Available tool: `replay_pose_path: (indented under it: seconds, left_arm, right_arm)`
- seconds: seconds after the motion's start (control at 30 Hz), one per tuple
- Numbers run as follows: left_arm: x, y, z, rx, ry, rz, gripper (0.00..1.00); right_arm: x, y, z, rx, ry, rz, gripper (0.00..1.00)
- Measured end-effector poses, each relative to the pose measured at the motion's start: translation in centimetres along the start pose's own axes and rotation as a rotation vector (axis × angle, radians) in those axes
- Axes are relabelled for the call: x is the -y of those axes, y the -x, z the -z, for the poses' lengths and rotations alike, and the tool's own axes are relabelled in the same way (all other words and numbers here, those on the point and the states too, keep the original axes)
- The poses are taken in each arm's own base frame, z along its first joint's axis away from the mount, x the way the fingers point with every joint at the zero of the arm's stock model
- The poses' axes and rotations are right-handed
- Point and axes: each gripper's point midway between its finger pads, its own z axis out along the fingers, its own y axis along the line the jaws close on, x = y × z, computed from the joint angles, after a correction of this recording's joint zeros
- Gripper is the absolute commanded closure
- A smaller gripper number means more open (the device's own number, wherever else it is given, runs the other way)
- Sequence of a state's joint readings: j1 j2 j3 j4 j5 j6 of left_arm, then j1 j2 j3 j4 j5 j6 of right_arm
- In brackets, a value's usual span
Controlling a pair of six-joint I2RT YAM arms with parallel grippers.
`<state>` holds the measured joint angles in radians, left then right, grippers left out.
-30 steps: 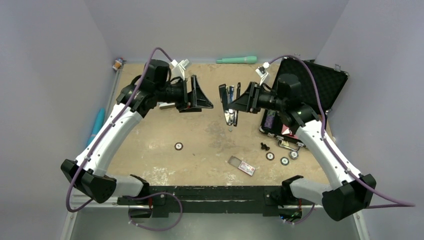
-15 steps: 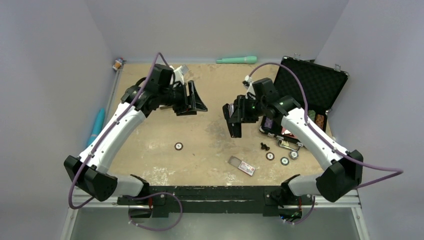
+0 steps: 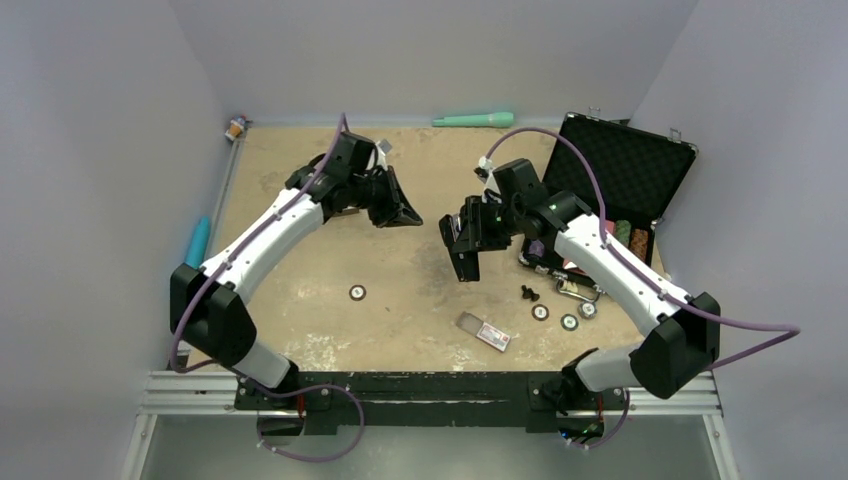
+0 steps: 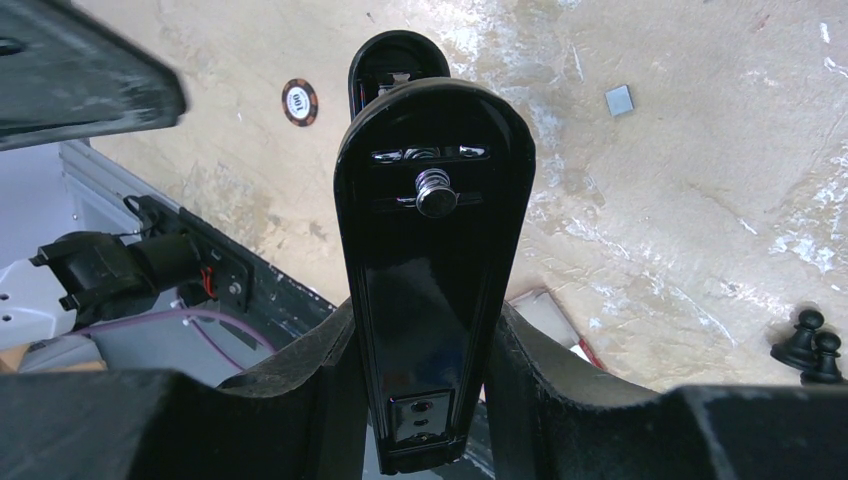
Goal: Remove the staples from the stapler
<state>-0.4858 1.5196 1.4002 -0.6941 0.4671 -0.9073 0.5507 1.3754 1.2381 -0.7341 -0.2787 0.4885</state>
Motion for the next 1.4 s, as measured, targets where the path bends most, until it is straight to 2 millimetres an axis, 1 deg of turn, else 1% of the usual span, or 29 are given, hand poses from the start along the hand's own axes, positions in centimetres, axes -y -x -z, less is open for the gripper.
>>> replay_pose_path:
  seconds: [0.1,0.2,0.43,0.67,0.8,1.0,1.4]
  left_arm:
    - [-0.1,0.0,-1.7,-0.025,0.002,0.021,1.00]
    - [0.1,0.2,-2.8,-0.042,0.002,0.032,1.00]
    - [2.1,1.2,-3.8,-0.046,-0.062,0.011,1.00]
    - [3.2,1.1,-4.8,-0.069,-0.106,-0.005,1.00]
    - [2.9,1.1,-5.7,-0.085,-0.104,-0.001,1.00]
    - [2.0,0.9,-6.8,-0.109,-0.084,0.015,1.00]
    - [1.4,0.5,-6.9,-0.125,-0.063,0.011,1.00]
  right_arm:
    - [-0.1,0.1,0.1,0.003,0.001,0.001,1.00]
    - [-0.1,0.1,0.1,0.003,0.000,0.000,1.00]
    - [0.1,0.1,-0.3,-0.005,-0.005,-0.002,1.00]
    - [0.8,-0.2,-1.6,-0.040,-0.033,-0.014,1.00]
    - [0.9,-0.2,-1.7,-0.041,-0.036,-0.014,1.00]
    - [0.5,0.5,-1.5,-0.021,-0.024,-0.005,1.00]
    - [0.3,1.1,-1.3,-0.002,-0.029,0.000,1.00]
